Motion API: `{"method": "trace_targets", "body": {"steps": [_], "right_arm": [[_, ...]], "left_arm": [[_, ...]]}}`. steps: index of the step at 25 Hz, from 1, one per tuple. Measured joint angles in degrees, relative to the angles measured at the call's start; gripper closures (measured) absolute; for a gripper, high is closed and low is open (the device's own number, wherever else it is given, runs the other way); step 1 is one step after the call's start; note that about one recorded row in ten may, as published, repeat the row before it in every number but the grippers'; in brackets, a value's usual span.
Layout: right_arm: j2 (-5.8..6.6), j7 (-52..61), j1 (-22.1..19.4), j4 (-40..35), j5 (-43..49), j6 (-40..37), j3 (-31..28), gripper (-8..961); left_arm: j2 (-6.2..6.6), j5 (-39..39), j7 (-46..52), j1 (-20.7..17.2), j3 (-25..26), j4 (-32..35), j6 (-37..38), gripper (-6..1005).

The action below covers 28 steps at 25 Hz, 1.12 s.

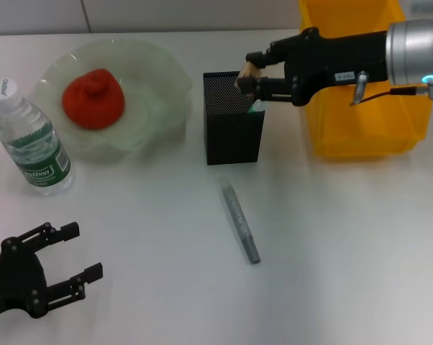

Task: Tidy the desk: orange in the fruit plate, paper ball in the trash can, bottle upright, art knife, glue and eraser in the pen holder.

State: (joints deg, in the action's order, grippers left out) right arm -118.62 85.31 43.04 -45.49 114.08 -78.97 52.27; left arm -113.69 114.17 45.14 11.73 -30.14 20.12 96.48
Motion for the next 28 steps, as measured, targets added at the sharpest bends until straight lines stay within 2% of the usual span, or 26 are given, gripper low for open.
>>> {"method": "trace_targets", "body": {"steps": [4,12,17,24,28], "right_arm": [[-0.26,1.9,1.0,0.3,2.9,1.8,1.0,556],[-0.38,2.3,1.5,0.3,2.4,2.0,1.5,554],[-0.38,2.3,1.5,0.3,2.4,2.1,1.6,350],[-0.43,2.4,1.4,-0.1,1.7,2.1,1.3,285],[-0.31,2.2,0.5,-0.2,-3.1,0.7,0.8,248]], "left_arm": [[0.03,0.0,0.0,-0.2,0.0,0.0,0.1,226],[0.06,0.0,0.1,-0.2,0.1,-0.1,0.1,226],[0.12,0.0,0.5,-0.5,0.2,-0.1,0.2,226],[0.23,0.0,0.9,-0.6,0.2,0.0,0.3,227],[0.23,0.0,0.9,-0.7,0.2,0.0,0.3,227]]}}
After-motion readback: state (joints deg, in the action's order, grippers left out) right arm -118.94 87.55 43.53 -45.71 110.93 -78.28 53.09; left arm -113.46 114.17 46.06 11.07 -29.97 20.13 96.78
